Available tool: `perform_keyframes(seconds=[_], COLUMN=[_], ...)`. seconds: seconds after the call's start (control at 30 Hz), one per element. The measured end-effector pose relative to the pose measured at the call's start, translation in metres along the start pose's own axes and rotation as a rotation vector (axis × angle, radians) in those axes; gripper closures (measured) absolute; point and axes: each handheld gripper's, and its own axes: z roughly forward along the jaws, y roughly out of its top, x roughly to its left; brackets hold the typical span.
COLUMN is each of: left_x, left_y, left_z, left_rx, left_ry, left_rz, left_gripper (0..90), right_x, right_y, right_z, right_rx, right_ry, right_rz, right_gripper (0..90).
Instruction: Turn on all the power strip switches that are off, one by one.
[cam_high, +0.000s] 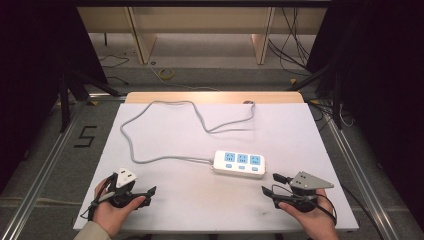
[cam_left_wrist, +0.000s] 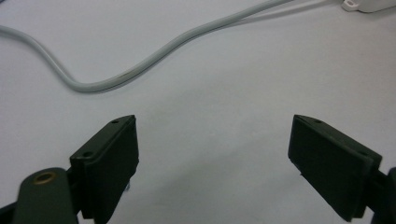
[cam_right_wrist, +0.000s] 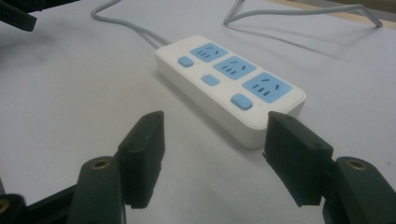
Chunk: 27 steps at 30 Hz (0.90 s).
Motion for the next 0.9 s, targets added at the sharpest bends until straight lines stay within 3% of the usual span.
perform_keyframes(seconds=[0.23, 0.27, 0.3, 0.33, 0.53, 0.9], left_x=[0.001, 0.001, 0.001, 0.001, 0.001, 0.000], left_y=[0.000, 0.000, 0.000, -0.001, 0.000, 0.001], left_z=[0.000, 0.000, 0.000, 0.001, 0.002, 0.003], left_rx=[0.005, 0.008, 0.008, 0.012, 0.013, 0.010], left_ry=[0.003, 0.002, 0.002, 0.003, 0.003, 0.006], left_rz=[0.006, 0.006, 0.006, 0.010, 0.014, 0.013], left_gripper=[15.9, 15.9, 15.9, 15.9, 15.9, 16.0], right_x=[0.000, 0.001, 0.001, 0.001, 0.003, 0.004], right_y=[0.003, 0.005, 0.005, 0.008, 0.019, 0.034], right_z=[0.000, -0.001, -0.001, -0.002, 0.001, 0.003], right_rx=[0.030, 0.035, 0.035, 0.036, 0.076, 0.105], right_ry=[-0.017, -0.021, -0.021, -0.026, -0.041, -0.045], right_rz=[-0.066, -0.073, -0.073, -0.080, -0.128, -0.160], right_gripper=[54.5, 62.1, 62.1, 69.0, 86.9, 90.0])
